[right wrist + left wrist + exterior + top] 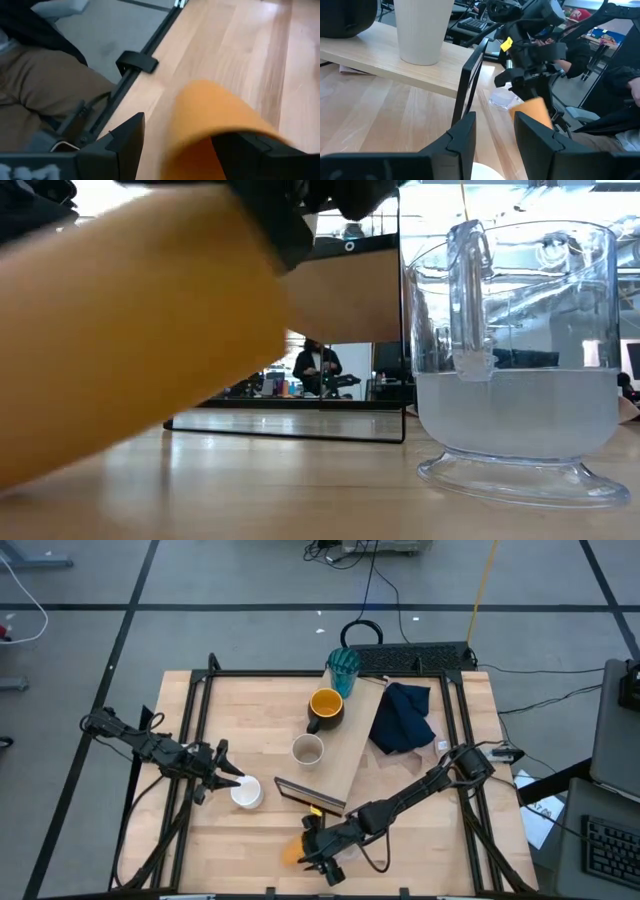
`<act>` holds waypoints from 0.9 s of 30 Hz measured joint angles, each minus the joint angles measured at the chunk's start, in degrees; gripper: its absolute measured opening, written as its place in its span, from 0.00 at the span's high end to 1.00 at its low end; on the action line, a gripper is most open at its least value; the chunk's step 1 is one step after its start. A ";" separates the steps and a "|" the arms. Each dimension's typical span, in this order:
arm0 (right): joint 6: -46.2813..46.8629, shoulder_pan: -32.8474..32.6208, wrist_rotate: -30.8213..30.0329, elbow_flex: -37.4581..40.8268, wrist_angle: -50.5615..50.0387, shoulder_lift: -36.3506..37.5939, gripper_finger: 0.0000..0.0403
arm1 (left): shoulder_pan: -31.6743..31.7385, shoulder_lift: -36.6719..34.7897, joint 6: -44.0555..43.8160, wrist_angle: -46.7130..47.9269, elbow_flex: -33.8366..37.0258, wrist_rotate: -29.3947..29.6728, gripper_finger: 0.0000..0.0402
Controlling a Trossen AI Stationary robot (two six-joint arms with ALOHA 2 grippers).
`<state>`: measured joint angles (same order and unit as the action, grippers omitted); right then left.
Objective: Stack small to large cups/mugs on shelf
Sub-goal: Put the yellow cup on the shelf
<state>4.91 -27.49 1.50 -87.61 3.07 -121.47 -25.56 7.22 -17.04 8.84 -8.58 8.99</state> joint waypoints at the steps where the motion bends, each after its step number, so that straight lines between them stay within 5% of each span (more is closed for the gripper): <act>1: 0.03 0.00 0.00 0.00 0.71 0.02 0.48 | 0.00 0.00 0.00 0.00 0.00 0.00 0.67; 27: 0.22 -0.11 0.04 -0.02 2.34 0.02 0.60 | 0.01 0.00 -0.23 -0.01 0.00 -0.04 0.67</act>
<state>5.13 -27.60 1.54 -87.64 5.41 -121.45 -25.55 7.22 -17.26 8.83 -8.58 8.95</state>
